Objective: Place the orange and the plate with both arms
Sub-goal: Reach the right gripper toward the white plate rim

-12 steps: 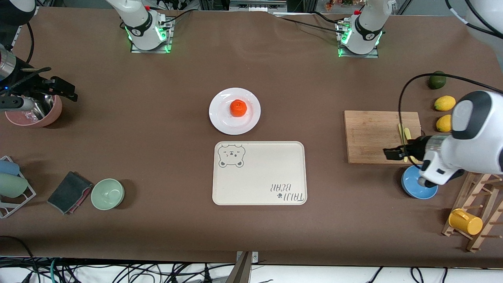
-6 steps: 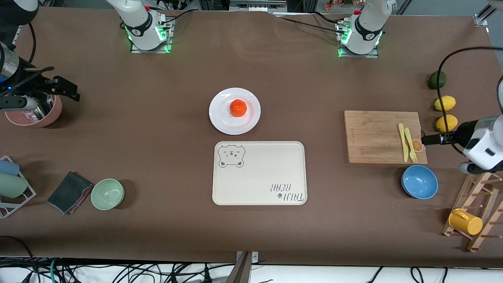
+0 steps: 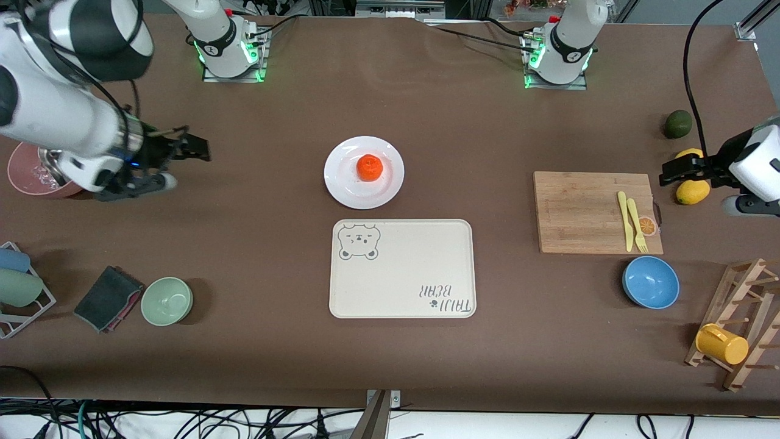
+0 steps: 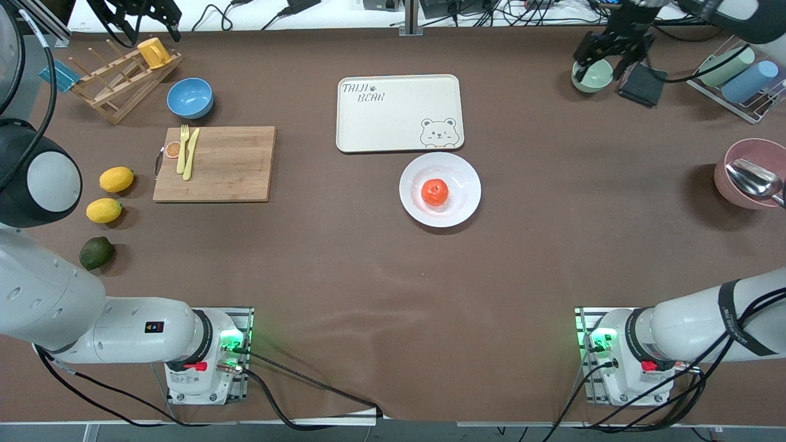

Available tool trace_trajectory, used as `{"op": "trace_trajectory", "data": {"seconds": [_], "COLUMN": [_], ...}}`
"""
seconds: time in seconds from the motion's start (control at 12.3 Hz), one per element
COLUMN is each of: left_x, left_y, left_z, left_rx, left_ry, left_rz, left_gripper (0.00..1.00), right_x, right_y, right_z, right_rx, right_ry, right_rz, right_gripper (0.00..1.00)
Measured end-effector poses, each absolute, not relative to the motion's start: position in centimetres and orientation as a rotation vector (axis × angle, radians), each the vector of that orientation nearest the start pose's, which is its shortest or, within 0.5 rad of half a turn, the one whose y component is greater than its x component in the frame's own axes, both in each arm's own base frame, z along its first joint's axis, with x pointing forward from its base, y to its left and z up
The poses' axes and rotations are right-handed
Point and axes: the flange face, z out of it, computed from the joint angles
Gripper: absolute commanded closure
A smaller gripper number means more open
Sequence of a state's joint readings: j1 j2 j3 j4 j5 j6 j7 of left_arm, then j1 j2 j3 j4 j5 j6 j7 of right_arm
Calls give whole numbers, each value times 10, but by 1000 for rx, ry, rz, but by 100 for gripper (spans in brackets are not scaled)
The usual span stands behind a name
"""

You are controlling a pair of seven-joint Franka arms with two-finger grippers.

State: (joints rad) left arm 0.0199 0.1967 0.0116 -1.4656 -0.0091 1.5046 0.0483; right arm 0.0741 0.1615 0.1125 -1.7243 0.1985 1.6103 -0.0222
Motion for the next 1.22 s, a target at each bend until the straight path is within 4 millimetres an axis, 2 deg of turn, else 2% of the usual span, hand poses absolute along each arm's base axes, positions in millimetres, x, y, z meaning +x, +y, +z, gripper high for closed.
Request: {"op": "trace_trajectory", "data": {"seconds": [0.41, 0.57, 0.73, 0.82, 0.98, 1.14, 1.22], "left_x": [604, 607, 609, 609, 609, 610, 610], "left_y": [21, 21, 21, 20, 20, 19, 18], "left_z": [549, 550, 550, 549, 549, 549, 549], "left_rx": [-3146, -3148, -3148, -3148, -3148, -3148, -3148], "left_ry": [27, 25, 27, 29, 29, 31, 32], "left_rz": [250, 214, 203, 203, 203, 202, 202], "left_gripper": [0, 0, 0, 0, 0, 0, 0], "right_x": [567, 569, 567, 560, 534, 510, 505], "right_y": [176, 194, 213, 224, 236, 231, 228], "right_z": [341, 297, 259, 241, 203, 169, 154], "right_rx": [-2513, -2389, -2352, -2345, -2249, -2156, -2151], "right_ry": [-78, -21, -30, -57, -127, -187, -198], "right_rz": [729, 761, 731, 697, 610, 533, 513], "right_gripper": [0, 0, 0, 0, 0, 0, 1]}}
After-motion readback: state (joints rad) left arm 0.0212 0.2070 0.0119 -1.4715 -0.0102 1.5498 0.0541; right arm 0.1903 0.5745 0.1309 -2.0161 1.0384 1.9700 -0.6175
